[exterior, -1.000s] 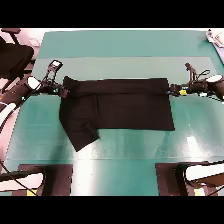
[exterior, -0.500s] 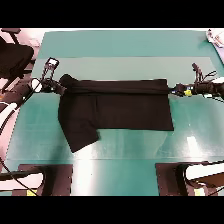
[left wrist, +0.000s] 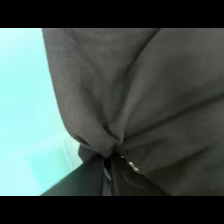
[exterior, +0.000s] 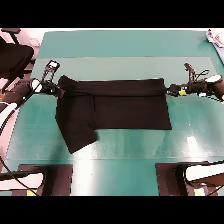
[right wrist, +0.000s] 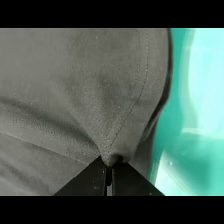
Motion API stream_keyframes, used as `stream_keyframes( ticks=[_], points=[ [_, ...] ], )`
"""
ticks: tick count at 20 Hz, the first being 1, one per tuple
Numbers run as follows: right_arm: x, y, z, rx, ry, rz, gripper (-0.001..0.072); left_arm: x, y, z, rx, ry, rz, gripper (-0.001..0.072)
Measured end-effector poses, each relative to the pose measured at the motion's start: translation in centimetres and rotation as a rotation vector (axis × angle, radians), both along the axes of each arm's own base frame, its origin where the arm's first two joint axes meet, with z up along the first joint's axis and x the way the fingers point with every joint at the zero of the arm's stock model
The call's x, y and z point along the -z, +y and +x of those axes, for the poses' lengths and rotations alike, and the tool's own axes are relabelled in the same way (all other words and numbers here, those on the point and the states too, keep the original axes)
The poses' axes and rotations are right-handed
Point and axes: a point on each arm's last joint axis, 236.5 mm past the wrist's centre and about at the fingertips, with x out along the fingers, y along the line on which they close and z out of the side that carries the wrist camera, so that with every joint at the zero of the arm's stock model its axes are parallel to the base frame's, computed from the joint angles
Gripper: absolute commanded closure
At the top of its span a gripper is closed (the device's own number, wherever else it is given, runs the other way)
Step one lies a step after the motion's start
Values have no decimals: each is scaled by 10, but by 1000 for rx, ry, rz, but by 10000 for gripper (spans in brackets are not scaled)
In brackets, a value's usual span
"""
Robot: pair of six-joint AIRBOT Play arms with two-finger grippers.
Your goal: Fold the shirts.
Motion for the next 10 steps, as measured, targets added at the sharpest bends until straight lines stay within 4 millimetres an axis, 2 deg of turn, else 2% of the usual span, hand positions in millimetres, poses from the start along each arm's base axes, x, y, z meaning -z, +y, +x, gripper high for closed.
stream_keyframes(
  ticks=[1, 2, 6, 8, 10],
  points=[
    [0, 2, -2, -7, 6, 5, 362, 2, 0, -3, 1, 14, 2, 70],
    [0, 2, -4, -10, 11, 10, 234, 4, 0, -6, 0, 29, 1, 67],
    [-2, -9, -13, 4, 46, 41, 225, 0, 0, -17, -6, 68, -5, 64],
    [-7, -18, -18, 19, 54, 54, 224, -16, 4, -20, -37, 47, -32, 47],
    [-21, -32, -20, 44, 32, 53, 225, -40, 11, -25, -88, 16, -90, 47]
  ],
)
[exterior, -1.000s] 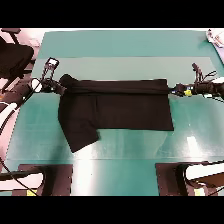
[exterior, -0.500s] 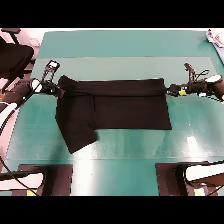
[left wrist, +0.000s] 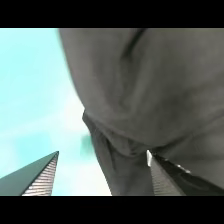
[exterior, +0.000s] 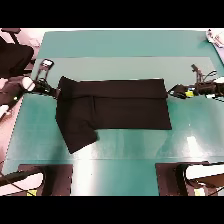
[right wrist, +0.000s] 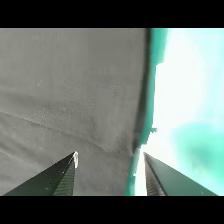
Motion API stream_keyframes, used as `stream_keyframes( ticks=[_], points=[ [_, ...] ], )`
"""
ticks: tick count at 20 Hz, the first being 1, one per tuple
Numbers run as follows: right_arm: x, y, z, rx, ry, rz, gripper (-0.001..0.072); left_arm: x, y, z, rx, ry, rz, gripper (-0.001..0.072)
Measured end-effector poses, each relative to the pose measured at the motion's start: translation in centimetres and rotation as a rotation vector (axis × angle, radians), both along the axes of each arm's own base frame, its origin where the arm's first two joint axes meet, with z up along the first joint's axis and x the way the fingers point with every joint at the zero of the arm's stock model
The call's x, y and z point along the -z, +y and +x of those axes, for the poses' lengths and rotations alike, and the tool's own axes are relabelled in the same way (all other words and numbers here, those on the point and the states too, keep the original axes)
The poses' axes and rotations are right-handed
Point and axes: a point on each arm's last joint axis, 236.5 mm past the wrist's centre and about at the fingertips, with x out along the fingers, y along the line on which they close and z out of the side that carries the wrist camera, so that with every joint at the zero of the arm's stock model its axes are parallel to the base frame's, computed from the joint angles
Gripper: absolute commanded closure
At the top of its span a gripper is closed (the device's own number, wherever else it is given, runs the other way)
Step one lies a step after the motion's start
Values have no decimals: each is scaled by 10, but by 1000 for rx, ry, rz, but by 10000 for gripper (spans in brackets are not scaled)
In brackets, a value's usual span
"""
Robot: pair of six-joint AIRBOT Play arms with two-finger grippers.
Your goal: Fold the shirts.
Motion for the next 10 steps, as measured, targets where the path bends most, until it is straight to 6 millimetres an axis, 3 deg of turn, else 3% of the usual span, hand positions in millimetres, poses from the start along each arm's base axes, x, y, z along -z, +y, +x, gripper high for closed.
stream_keyframes(
  ticks=[3, 5, 7, 10],
  points=[
    [-32, -17, -8, 27, -48, -9, 225, -29, 11, -22, -85, 12, -118, 46],
    [-55, -23, -20, 33, -62, -3, 224, -34, 7, -48, -110, 94, -198, 46],
    [-71, -26, -35, 38, -54, -13, 224, -27, 1, -75, -132, 191, -255, 46],
    [-75, -34, -61, 92, -1, -47, 224, -2, -7, -108, -189, 314, -321, 46]
  ],
)
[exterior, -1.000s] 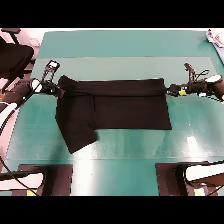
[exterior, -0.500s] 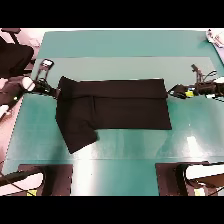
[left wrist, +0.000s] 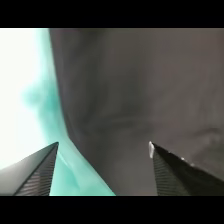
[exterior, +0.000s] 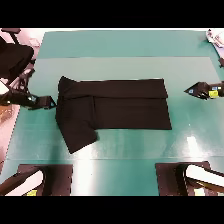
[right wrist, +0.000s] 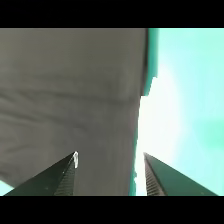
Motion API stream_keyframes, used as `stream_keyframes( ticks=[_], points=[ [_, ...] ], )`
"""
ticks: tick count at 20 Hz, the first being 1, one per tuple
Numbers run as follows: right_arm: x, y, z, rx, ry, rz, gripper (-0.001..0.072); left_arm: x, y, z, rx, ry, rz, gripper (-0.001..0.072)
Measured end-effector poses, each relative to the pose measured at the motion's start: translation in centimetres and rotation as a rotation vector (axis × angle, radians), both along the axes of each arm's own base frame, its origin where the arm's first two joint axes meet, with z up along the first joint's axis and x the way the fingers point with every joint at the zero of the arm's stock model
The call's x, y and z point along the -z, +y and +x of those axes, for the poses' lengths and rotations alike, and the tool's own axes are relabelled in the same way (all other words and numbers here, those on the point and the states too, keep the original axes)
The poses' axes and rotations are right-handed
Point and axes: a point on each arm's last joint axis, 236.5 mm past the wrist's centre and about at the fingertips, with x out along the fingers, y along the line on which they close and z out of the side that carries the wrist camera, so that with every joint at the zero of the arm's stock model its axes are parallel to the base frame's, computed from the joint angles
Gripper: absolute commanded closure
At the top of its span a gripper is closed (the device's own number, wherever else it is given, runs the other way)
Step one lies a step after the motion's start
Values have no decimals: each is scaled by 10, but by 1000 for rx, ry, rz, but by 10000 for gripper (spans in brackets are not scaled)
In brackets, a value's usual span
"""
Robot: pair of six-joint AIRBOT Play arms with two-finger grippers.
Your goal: Fold the shirts.
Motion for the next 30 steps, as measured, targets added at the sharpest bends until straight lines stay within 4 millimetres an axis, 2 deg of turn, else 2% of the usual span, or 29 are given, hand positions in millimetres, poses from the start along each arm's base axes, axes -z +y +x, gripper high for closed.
stream_keyframes(
  ticks=[4, 8, 10, 14, 15, 16, 19, 20, 21, 22, 30],
  points=[
    [15, 4, -42, 83, 80, 16, 224, 46, -8, -39, -97, 155, -62, 47],
    [30, 12, -73, 144, 114, 26, 225, 75, -20, -72, -163, 276, -123, 47],
    [36, 16, -81, 163, 120, 28, 225, 82, -25, -75, -192, 287, -152, 47],
    [43, 20, -87, 179, 130, 44, 225, 83, -36, -62, -251, 238, -227, 50],
    [44, 22, -87, 182, 132, 56, 226, 82, -36, -57, -259, 220, -235, 133],
    [46, 23, -86, 183, 136, 65, 226, 83, -35, -53, -266, 200, -231, 248],
    [48, 26, -84, 184, 138, 90, 226, 85, -27, -44, -276, 156, -207, 246],
    [49, 26, -83, 184, 138, 96, 226, 85, -25, -43, -275, 148, -195, 301],
    [49, 27, -83, 182, 137, 100, 226, 86, -23, -42, -272, 142, -183, 568],
    [50, 27, -82, 183, 137, 102, 226, 88, -18, -42, -265, 137, -161, 680],
    [52, 26, -84, 175, 143, 92, 225, 90, -19, -48, -187, 137, -133, 682]
  ],
)
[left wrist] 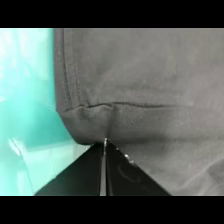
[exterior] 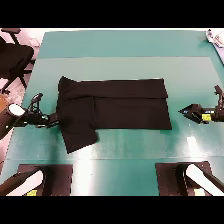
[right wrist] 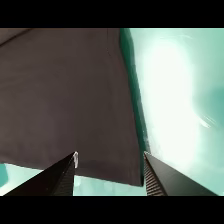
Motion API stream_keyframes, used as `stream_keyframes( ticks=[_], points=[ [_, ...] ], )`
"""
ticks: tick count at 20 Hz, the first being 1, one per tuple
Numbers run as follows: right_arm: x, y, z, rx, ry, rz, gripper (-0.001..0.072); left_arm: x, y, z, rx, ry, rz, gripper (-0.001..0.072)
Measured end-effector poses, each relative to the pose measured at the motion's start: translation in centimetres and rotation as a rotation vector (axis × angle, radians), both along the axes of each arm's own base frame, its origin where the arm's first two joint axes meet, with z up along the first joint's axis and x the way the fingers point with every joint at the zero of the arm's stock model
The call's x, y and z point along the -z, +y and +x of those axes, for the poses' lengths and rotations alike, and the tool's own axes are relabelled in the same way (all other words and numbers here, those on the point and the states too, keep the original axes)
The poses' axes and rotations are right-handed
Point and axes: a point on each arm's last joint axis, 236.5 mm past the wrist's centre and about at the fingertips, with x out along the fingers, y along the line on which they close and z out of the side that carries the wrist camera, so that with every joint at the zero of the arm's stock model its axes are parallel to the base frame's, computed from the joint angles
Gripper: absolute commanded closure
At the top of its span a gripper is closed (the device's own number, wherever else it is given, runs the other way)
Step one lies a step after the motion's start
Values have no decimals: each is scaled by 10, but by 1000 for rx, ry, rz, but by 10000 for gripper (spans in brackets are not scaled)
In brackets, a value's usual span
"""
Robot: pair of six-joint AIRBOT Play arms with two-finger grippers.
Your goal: Fold the shirts.
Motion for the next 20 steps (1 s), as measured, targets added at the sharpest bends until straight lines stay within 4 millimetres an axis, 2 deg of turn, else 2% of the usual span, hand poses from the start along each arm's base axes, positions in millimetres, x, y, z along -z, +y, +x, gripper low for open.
stream_keyframes(
  ticks=[5, 9, 14, 20],
  points=[
    [13, 0, -21, -52, 80, -24, 225, 0, -4, -6, 43, 11, -7, 683],
    [37, 6, -34, -65, 174, 33, 225, -3, -11, -5, 70, -2, -31, 684],
    [63, 17, -39, -75, 256, 138, 225, -7, -19, -4, 88, -17, -63, 684],
    [70, 24, -37, -68, 275, 199, 237, -8, -21, -3, 96, -27, -72, 683]
  ],
)
